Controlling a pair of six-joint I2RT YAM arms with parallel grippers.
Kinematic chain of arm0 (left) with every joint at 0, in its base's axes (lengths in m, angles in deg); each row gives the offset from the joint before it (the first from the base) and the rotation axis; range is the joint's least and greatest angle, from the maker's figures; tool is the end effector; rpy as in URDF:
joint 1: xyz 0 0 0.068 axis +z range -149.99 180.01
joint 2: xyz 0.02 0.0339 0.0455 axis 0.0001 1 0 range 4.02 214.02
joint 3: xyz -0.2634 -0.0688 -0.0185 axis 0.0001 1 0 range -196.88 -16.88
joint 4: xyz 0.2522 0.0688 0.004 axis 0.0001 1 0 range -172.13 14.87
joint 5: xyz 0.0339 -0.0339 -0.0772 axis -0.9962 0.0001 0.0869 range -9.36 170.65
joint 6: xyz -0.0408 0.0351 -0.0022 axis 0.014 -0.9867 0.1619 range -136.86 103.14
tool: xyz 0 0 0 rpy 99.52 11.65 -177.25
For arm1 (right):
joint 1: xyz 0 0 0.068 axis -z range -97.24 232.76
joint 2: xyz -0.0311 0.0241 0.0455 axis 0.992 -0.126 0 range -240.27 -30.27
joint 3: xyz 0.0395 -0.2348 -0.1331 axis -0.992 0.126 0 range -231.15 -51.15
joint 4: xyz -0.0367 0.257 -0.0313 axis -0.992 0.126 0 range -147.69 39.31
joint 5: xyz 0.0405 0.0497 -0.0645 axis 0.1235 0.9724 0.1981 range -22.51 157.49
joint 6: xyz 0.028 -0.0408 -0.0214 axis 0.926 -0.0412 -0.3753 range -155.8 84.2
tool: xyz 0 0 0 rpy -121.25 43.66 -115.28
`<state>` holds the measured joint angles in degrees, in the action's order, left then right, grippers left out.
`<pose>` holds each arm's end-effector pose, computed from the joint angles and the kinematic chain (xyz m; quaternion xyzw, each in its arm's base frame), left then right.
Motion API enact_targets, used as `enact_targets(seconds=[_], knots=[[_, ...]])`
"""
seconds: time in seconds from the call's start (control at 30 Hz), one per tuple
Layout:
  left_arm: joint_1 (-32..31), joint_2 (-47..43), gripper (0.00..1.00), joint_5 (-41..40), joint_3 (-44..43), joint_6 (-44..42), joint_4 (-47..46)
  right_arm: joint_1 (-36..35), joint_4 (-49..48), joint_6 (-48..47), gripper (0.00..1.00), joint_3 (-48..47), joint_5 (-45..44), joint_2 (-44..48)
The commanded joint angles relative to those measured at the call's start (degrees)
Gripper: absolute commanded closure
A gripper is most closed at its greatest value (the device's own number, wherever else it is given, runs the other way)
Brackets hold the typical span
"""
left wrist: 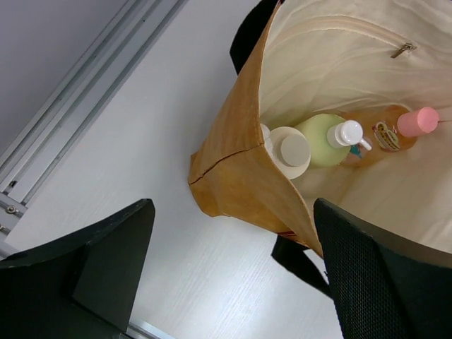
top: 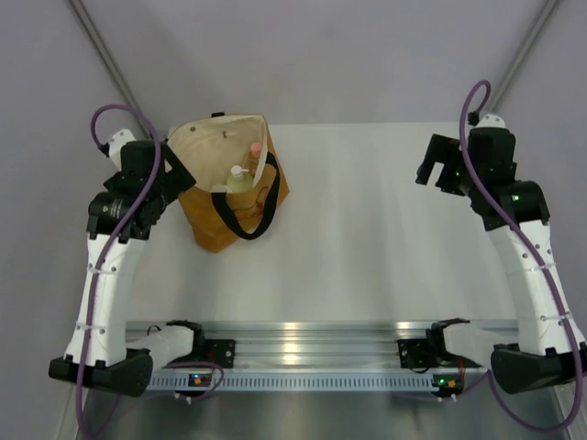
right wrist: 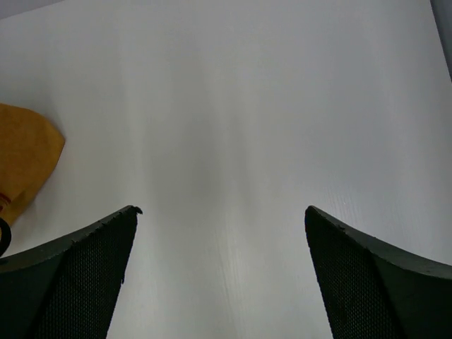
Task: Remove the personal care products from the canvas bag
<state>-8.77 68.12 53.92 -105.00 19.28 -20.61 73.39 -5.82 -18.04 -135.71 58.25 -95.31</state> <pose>0.1881 -0.0128 0.4413 -0.3057 0.8236 0.0271 0.4769 0.2099 0.0288 0.4329 0.1026 0.8681 0.0441 0.4836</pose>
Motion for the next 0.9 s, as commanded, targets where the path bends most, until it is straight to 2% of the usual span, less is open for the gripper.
enact_targets(seconds=[0.0, 0.23, 0.47, 0.57, 0.6, 0.63, 0.7, 0.73, 0.77, 0.83, 0.87], knots=[[0.3, 1.6, 0.02, -0.5, -4.3, 2.3, 0.7, 0.8, -1.4, 1.7, 0.00, -3.5, -1.1, -0.3], [0.3, 4.4, 0.02, 5.2, -6.3, 17.1, 2.6, 0.8, -1.4, 2.6, 0.01, -1.7, 6.5, -4.3], [0.3, 12.1, 0.02, 7.9, -8.3, 21.3, 3.0, 0.8, -1.6, 1.8, 0.01, -3.3, 9.0, -5.7], [0.2, 13.9, 0.13, 9.6, -8.1, 23.1, 3.5, 0.8, -1.6, 1.1, 0.00, -3.5, 10.6, -5.5], [0.2, 13.6, 0.19, 9.8, -6.7, 23.9, 3.5, 0.8, -1.6, 1.1, 0.01, -3.4, 11.0, -5.1], [0.2, 13.3, 0.29, 9.5, -5.8, 24.2, 3.8, 0.8, -1.6, 1.1, 0.01, -3.3, 11.2, -4.9], [0.2, 12.4, 0.38, 9.4, -3.5, 24.7, 4.0, 0.8, -1.7, 1.0, 0.01, -3.2, 11.7, -4.7], [0.2, 11.9, 0.45, 10.0, -2.9, 24.9, 4.0, 0.8, -1.6, 0.7, 0.01, -3.2, 12.7, -4.7], [0.2, 11.7, 0.57, 10.4, -2.2, 25.0, 3.8, 0.8, -1.8, 0.5, 0.00, -3.5, 13.5, -4.8], [0.1, 10.9, 0.70, 11.3, -0.5, 25.6, 3.8, 0.7, -2.4, 0.7, 0.00, -4.0, 17.3, -5.5], [-0.1, 10.8, 0.83, 11.8, 0.1, 25.6, 3.8, 0.3, -3.0, 1.0, 0.01, -4.5, 18.9, -5.7]])
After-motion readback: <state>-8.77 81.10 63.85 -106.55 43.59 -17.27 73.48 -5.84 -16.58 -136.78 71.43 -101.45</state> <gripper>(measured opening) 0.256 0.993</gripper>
